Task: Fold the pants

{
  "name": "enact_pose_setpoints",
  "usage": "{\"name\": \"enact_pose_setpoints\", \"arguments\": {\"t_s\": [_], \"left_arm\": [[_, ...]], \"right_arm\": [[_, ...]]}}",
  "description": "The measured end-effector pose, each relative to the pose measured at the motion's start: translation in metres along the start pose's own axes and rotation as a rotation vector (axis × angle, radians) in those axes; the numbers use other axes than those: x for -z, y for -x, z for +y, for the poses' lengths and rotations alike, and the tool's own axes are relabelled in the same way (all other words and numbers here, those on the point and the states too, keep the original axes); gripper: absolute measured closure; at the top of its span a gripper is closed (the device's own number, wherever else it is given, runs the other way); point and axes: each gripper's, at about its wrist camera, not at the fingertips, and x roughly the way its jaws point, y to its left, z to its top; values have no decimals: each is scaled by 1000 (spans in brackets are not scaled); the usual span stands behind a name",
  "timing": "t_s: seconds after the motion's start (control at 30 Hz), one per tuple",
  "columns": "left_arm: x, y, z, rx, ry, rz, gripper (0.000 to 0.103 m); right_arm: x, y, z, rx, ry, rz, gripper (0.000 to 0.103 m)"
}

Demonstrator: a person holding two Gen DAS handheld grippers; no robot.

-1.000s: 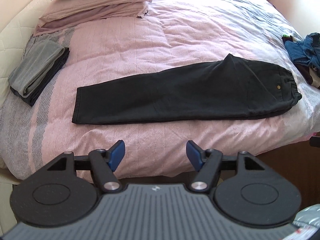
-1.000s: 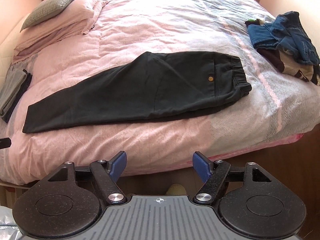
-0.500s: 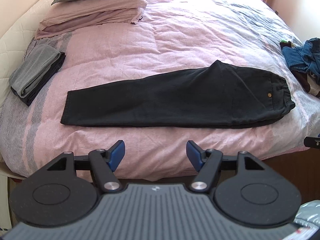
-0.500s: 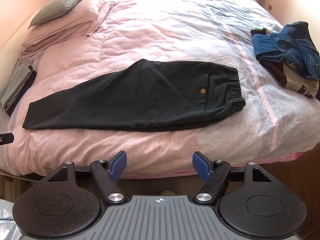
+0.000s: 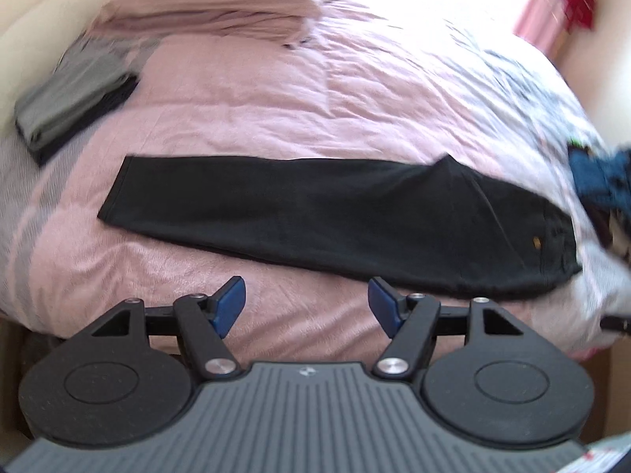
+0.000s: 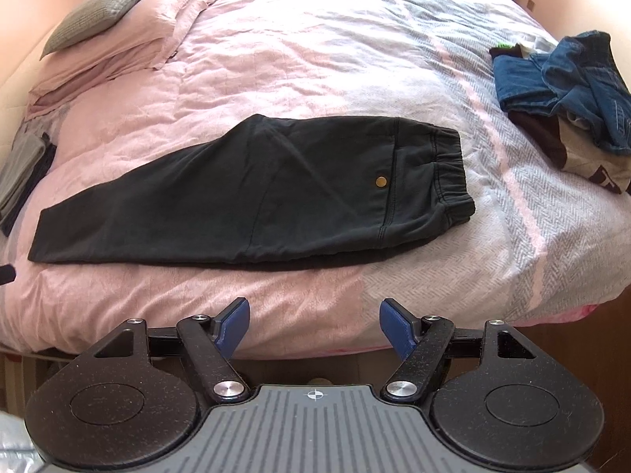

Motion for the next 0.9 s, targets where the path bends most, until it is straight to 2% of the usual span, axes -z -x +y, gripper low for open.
{"name": "enact_pose_setpoints", "arguments": {"t_s": [0.13, 0.33, 0.47, 0.6, 0.73, 0.9], "left_arm": [[-8, -34, 62, 51, 166, 7, 49], [-12, -96, 151, 75, 330, -30, 53], [-12, -145, 205, 105, 474, -54, 53], [-7, -180, 245, 130, 612, -85, 54], [4, -206, 275, 223, 744, -160, 53], [23, -235, 296, 310, 912, -210, 53]], "right_arm": [[-9, -19, -1, 51, -100, 10, 33], [-16, -59, 13, 103, -188, 41, 33], [-14, -101, 23, 184, -210, 53, 33], [-9, -131, 22, 234, -288, 59, 33], [-7, -153, 19, 266, -334, 71, 33], [-5, -168, 26, 284, -338, 76, 33]]}}
